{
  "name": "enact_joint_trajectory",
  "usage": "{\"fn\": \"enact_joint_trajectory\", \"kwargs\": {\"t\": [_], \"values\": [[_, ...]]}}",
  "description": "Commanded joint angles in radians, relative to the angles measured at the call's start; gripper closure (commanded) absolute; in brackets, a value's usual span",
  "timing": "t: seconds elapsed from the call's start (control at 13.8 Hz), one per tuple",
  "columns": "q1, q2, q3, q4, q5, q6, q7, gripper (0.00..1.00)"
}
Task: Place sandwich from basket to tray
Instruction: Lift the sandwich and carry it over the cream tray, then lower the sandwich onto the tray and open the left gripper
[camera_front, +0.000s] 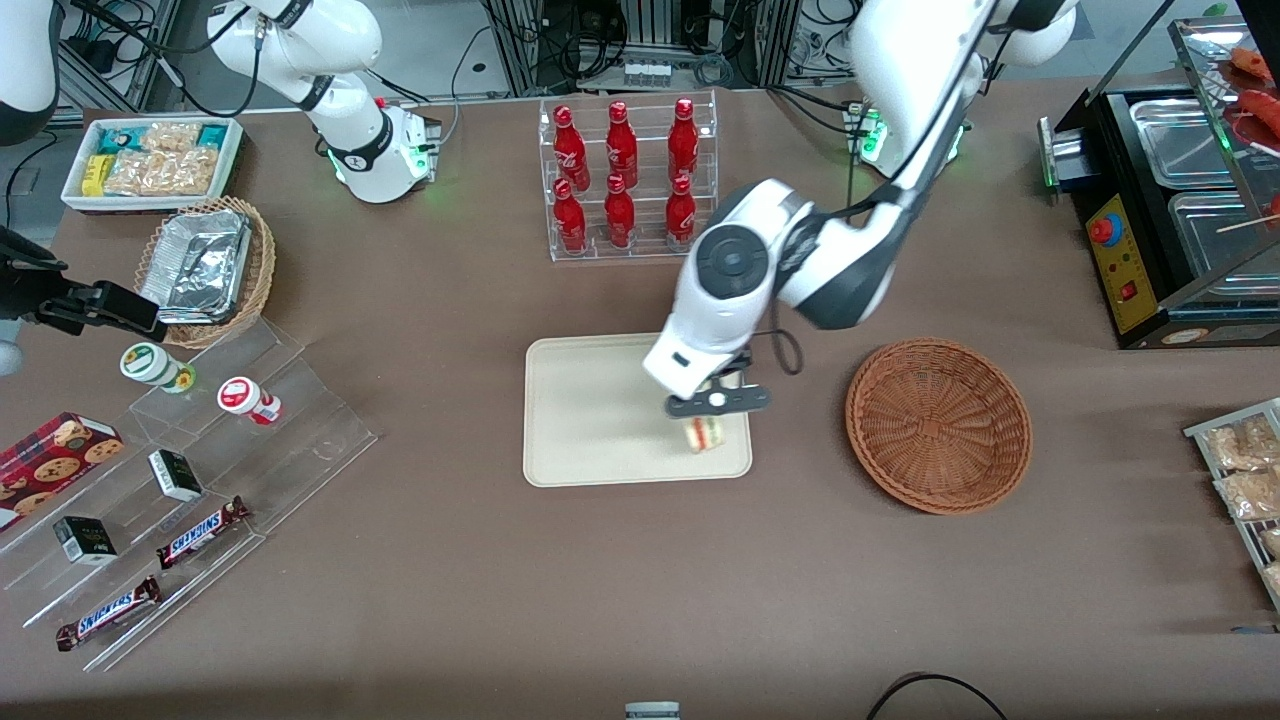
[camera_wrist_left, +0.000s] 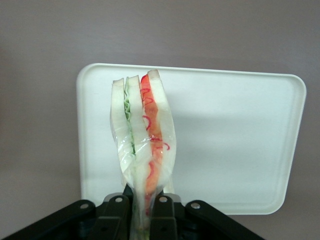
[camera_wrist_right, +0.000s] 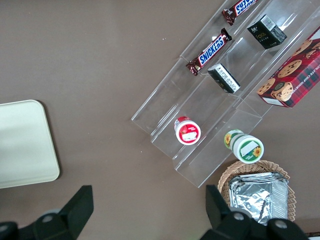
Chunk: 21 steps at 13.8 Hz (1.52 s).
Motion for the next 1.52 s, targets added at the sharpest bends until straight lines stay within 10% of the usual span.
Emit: {"fn": "enact_joint_trajectory", "kwargs": {"t": [0.0, 0.73, 0.87, 0.94, 1.45], "values": [[-0.057, 0.106, 0.013, 0.081, 0.006, 0.076, 0.024, 1.0], [-0.12, 0.232, 0.013, 0.073, 0.077, 0.204, 0.056, 0.96], [-0.12, 0.231, 0.013, 0.072, 0.077, 0.202, 0.056, 0.1], [-0.12, 0.228, 0.013, 0.072, 0.077, 0.2, 0.054, 0.0], [-0.108, 0.133, 0.018, 0.076, 0.064, 0.096, 0.042, 0.0]]}}
